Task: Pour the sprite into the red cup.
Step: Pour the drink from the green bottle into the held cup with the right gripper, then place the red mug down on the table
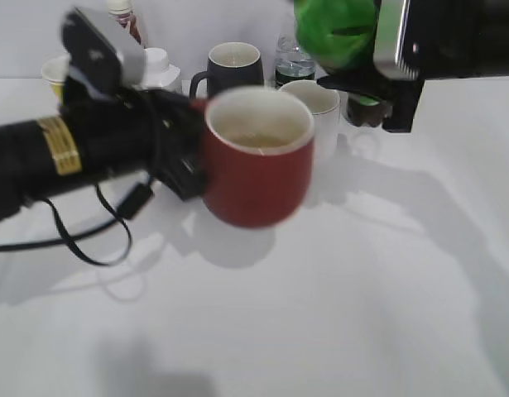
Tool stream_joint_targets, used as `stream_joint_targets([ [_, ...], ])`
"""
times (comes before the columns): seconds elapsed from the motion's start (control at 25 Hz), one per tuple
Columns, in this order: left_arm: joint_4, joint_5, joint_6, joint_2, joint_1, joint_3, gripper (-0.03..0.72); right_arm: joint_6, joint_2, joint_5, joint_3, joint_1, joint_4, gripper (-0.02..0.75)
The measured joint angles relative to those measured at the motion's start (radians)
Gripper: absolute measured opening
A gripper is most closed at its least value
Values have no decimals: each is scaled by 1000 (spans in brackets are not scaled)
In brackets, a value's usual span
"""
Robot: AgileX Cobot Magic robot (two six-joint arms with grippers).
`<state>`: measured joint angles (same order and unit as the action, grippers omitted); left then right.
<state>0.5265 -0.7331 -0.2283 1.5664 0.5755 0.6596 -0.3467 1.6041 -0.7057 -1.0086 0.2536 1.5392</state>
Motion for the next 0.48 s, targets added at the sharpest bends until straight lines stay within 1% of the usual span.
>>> stream_joint_targets([
  [0.12, -19, 14, 0, -45, -48, -1, 76, -156, 0, -11, 0, 0, -63, 428],
  [0.24, -29, 45, 0, -91, -111, -1, 76, -247, 9, -11, 0, 0, -213, 428],
  [0.36, -33, 83, 0, -119, -184, -1, 76, -270, 41, 5, 0, 1, -386, 428],
  [0.48, -36, 107, 0, -123, -262, -1, 76, -273, 71, 36, 0, 1, -524, 428],
])
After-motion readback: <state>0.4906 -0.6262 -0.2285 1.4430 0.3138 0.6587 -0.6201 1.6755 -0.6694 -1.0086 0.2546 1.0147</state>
